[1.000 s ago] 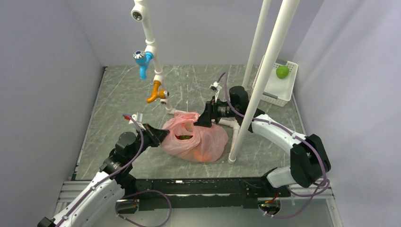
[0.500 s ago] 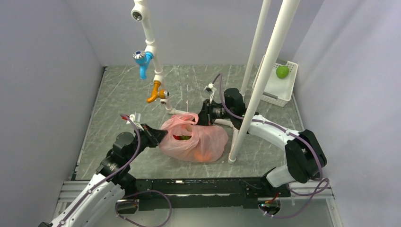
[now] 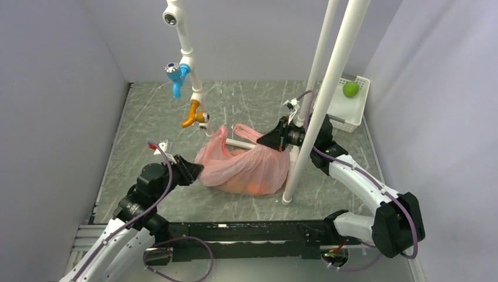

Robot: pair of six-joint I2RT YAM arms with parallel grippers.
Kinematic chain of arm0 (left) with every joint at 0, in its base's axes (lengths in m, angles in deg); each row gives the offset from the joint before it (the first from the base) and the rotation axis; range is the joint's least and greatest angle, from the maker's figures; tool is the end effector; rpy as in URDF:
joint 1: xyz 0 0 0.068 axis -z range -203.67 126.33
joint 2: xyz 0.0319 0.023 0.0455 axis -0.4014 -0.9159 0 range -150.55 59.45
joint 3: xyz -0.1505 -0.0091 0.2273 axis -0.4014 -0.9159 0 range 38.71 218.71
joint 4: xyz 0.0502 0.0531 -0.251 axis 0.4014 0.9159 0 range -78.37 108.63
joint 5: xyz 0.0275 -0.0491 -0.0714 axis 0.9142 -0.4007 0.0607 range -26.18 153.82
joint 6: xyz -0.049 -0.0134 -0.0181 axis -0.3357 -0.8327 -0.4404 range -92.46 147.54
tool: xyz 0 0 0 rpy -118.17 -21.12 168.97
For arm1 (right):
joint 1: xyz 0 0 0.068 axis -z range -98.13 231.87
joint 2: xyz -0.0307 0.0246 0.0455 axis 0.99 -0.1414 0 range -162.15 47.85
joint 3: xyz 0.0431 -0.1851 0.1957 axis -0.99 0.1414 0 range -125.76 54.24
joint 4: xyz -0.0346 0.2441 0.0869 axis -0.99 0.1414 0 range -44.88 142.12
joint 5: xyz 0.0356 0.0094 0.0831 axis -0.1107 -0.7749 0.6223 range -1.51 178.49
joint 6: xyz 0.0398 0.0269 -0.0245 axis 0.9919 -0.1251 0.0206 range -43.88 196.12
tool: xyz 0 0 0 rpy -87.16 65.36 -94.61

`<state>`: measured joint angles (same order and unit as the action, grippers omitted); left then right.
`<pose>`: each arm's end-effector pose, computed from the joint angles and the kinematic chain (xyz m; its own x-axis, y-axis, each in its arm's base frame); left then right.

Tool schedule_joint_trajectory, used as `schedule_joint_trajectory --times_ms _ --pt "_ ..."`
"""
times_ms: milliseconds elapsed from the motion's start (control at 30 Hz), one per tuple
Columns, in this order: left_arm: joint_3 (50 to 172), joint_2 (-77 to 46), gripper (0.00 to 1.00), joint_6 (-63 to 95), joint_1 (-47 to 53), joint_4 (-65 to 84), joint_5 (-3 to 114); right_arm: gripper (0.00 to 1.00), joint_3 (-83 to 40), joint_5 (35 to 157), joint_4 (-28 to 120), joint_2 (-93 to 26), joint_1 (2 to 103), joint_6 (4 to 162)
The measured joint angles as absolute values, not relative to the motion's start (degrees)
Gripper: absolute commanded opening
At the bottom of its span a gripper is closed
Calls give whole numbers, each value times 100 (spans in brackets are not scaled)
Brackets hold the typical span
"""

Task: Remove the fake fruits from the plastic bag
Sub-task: Untie the plastic bag at the center of the board.

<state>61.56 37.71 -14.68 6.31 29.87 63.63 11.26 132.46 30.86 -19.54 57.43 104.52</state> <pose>0.1067 -0.0617 0.2437 -0.5263 -0.4721 -0.7071 0.2007 0.7391 -0.6429 0.2306 0.1318 0.2930 -0.5786 0.1130 -0.8077 -0.7329 0.3624 0.5757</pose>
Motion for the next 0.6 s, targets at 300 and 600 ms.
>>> schedule_joint_trajectory --times_ms 300,600 --pt "6838 3686 1 -473 631 3267 5727 0 621 13798 3088 -2378 5743 10496" --pt "7080 3594 0 -311 631 3267 5161 0 -474 14124 2935 -3006 5743 10778"
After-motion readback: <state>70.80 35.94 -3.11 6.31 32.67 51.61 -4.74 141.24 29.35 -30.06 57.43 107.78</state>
